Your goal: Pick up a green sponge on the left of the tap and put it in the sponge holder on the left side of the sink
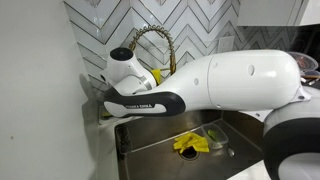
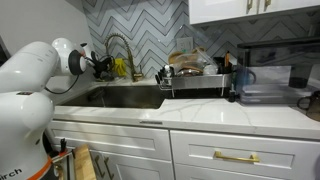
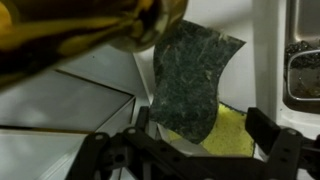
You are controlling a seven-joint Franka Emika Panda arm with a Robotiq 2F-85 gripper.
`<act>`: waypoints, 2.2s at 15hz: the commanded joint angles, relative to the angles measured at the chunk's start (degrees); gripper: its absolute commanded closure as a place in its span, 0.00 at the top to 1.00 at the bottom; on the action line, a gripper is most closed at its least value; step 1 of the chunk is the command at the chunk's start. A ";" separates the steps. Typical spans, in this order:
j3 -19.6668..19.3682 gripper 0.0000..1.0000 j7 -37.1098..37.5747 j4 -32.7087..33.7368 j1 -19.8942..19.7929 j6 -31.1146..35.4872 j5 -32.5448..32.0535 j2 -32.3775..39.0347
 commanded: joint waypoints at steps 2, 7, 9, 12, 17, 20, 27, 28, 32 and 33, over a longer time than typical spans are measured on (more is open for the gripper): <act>0.00 0.92 -0.61 3.85 0.06 0.90 0.07 3.41; 0.44 0.74 -1.36 5.17 -0.23 1.10 0.30 4.67; 0.61 0.65 -1.67 5.51 -0.29 1.07 0.43 5.02; -0.02 0.93 -0.88 5.93 -0.06 0.48 0.05 5.14; -0.31 0.72 -0.61 6.04 -0.16 0.13 0.05 5.25; 0.00 0.56 -1.05 6.00 -0.38 0.13 0.25 5.41; 1.26 0.04 -2.10 5.66 -1.15 0.82 1.10 5.65; 1.41 0.00 -2.27 5.63 -1.22 0.90 1.17 5.63; 2.03 0.00 -2.48 5.24 -1.48 1.33 1.19 5.06; 2.50 0.02 -2.64 4.84 -1.69 1.75 1.37 4.64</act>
